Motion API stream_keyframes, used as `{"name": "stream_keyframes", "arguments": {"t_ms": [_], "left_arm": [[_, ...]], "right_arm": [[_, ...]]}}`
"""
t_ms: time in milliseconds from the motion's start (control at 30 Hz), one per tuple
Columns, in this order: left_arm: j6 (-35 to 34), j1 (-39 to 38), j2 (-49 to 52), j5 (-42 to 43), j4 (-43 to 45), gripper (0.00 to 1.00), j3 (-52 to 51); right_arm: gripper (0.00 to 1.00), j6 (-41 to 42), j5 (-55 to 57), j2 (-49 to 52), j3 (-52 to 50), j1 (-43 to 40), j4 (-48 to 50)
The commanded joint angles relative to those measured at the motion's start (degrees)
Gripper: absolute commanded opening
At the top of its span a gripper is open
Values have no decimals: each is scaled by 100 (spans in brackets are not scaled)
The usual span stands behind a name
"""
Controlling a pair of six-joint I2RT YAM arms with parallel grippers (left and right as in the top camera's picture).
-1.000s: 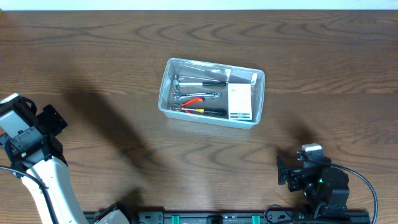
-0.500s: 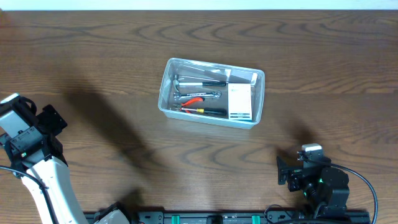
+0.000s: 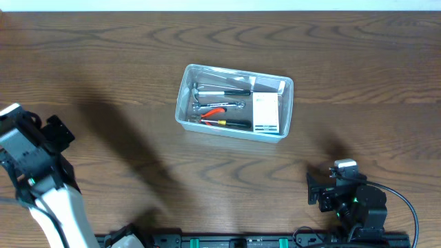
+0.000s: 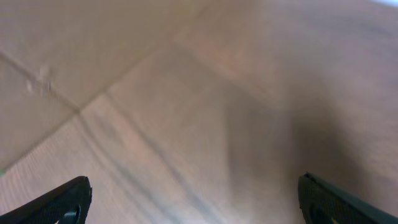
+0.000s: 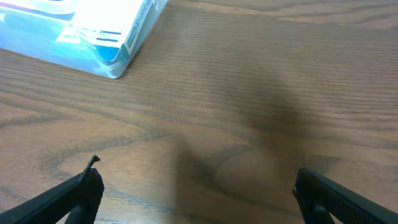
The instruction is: Pack container
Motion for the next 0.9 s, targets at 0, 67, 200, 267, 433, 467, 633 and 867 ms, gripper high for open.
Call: {"name": "stream_keyframes", "arguments": {"t_ms": [0, 67, 200, 267, 433, 467, 633, 867], "left_arm": [[55, -470, -776, 13, 7, 98, -59], [55, -741, -1121, 13, 4, 98, -59], [55, -957, -1554, 13, 4, 98, -59], [55, -957, -1655, 11, 4, 98, -59], [-343, -1209, -1912, 389, -2, 98, -66], [-529, -1353, -2031, 590, -59, 98, -66], [-1043, -2166, -2610, 1270, -120, 98, -175], [-1261, -2955, -3152, 1368, 468, 98, -1021]], "right_arm": [[99, 68, -44, -63, -55, -57, 0], [99, 68, -42, -63, -55, -57, 0], [99, 68, -42, -63, -55, -57, 0], [99, 68, -44, -63, -55, -57, 0], [99, 68, -44, -63, -55, -57, 0], [99, 68, -44, -63, -55, -57, 0], [99, 68, -44, -63, -55, -57, 0], [99, 68, -44, -63, -55, -57, 0]]}}
